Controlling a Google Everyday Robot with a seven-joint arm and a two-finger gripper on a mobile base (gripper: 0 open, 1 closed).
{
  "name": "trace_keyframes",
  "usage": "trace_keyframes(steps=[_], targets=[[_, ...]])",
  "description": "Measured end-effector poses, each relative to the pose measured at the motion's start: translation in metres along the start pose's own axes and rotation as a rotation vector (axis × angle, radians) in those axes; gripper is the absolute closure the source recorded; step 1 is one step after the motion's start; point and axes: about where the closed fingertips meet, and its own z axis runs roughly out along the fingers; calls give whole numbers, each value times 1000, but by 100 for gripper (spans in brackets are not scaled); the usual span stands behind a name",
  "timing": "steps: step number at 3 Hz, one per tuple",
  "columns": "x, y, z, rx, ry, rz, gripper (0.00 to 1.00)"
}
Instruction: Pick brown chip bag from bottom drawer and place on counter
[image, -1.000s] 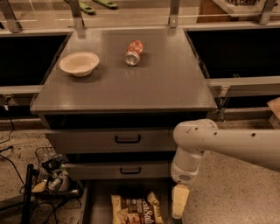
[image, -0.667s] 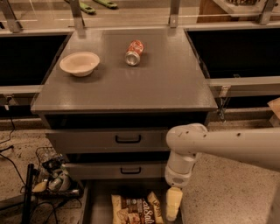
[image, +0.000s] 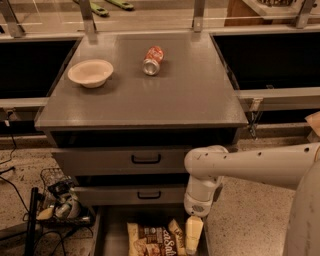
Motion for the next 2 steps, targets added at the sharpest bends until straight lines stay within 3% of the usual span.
trace_keyframes(steps=[1,2], targets=[[-1,-4,5,27,40,48,0],[3,-13,17,101,152,167,0]])
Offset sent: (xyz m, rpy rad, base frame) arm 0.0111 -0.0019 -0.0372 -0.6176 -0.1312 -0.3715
